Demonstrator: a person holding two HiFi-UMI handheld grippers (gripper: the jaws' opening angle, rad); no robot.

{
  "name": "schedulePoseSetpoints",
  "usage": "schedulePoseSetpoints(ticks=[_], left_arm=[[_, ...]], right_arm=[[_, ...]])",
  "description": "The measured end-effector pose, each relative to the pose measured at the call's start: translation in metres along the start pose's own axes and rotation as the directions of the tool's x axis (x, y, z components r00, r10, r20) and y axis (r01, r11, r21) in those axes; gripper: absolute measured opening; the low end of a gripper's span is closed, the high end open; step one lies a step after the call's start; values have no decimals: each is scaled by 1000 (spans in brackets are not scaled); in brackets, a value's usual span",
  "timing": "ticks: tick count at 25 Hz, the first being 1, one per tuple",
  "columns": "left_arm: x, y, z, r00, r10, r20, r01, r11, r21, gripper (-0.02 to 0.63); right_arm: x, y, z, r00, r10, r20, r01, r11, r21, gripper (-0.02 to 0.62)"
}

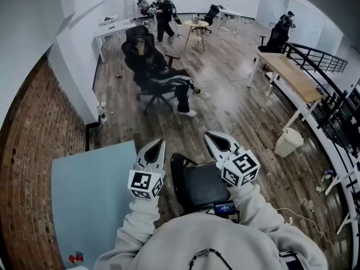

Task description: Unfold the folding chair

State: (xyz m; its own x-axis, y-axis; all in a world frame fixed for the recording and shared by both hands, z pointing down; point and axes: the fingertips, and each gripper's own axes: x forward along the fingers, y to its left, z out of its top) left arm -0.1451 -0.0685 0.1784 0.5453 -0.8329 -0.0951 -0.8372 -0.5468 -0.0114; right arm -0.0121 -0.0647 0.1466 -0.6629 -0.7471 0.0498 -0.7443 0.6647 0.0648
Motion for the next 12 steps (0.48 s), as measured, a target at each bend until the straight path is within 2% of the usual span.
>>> schedulePoseSetpoints(ticks=[12], left_arm=[[-8, -3, 5, 1000, -3, 12, 3, 1000, 4, 5]], right_arm=[[-3, 12, -9, 1000, 5, -21, -5, 1000, 6, 5]])
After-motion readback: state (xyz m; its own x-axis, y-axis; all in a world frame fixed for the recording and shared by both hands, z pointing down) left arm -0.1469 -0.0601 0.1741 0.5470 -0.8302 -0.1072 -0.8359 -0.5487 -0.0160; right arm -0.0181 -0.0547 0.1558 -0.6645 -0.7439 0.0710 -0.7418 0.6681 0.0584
